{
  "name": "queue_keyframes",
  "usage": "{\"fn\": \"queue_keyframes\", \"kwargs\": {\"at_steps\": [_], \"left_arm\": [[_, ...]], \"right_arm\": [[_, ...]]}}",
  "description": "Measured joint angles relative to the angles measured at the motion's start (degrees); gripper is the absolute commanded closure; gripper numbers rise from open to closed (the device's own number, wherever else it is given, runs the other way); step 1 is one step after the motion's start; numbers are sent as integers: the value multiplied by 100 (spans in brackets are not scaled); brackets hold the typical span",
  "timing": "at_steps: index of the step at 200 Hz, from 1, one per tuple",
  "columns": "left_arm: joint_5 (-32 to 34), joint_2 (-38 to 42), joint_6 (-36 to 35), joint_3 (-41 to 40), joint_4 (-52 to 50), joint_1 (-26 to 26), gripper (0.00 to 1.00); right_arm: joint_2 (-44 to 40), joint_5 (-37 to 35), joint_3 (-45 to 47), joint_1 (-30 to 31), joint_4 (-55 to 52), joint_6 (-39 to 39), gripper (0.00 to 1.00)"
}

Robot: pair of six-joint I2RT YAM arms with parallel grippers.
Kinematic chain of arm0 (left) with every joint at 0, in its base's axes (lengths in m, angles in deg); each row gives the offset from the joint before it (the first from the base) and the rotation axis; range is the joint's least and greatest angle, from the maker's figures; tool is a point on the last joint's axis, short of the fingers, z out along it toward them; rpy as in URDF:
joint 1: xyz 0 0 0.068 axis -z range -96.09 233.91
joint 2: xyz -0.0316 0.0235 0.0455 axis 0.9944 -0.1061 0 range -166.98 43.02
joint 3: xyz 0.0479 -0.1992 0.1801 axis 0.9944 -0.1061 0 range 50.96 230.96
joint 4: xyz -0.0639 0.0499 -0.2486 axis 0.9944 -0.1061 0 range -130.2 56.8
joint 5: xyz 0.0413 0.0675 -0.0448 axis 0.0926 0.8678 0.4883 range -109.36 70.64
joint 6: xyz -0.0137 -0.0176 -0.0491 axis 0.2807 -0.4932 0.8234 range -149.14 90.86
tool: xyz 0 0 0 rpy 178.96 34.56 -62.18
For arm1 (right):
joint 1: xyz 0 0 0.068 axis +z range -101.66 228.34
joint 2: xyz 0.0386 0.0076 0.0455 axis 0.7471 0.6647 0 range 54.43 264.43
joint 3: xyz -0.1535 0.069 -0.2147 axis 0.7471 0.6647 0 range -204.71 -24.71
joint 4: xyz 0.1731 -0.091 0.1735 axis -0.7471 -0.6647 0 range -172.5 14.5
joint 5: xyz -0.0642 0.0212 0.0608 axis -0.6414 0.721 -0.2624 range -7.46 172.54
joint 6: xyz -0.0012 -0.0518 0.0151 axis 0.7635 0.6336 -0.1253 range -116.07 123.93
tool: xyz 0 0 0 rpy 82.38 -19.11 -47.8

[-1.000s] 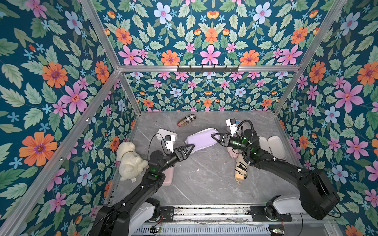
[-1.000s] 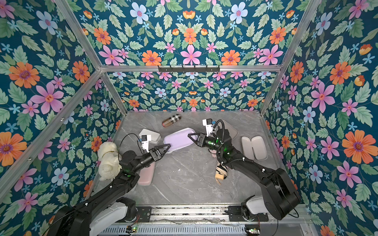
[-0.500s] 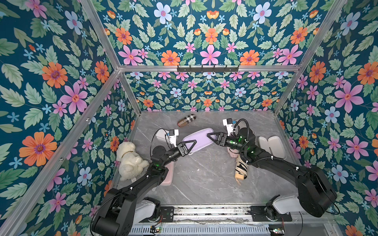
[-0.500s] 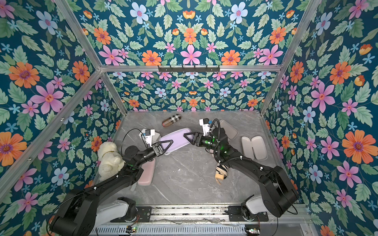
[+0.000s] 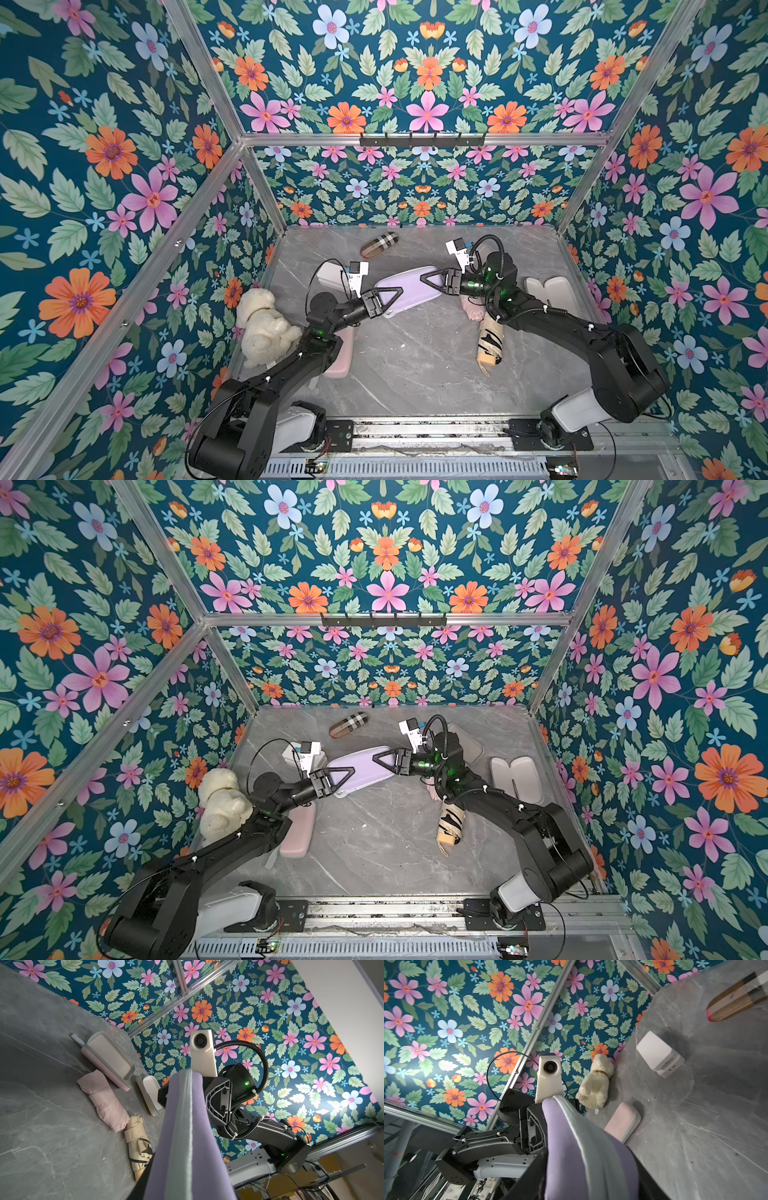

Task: Put umbrellas into zippered umbrella sleeves
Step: Adjust the umbrella sleeve.

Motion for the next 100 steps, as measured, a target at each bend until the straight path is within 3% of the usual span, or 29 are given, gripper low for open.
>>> {"fn": "queue_keyframes", "kwargs": {"at_steps": [11,31,54,69,100], "left_arm": [[-46,0,-114,90,-179,-9,80],[-144,-15,-247,181,-332,-81,84],[-203,55,-361,195,-514,-356,89],[-79,118,-494,256,-776,-483,90],[-140,236,-793,461,-1237,-498,90]], "right_arm": [[20,4,57,-11,175,-87,50],[-39,-17,205,-26,313,-216,36],[-540,-369,531,-140,-149,66,34],[-962,-883,723,-232,-595,575,36],[-1502,-2002,1023,-92,-1556,2083,50]]}}
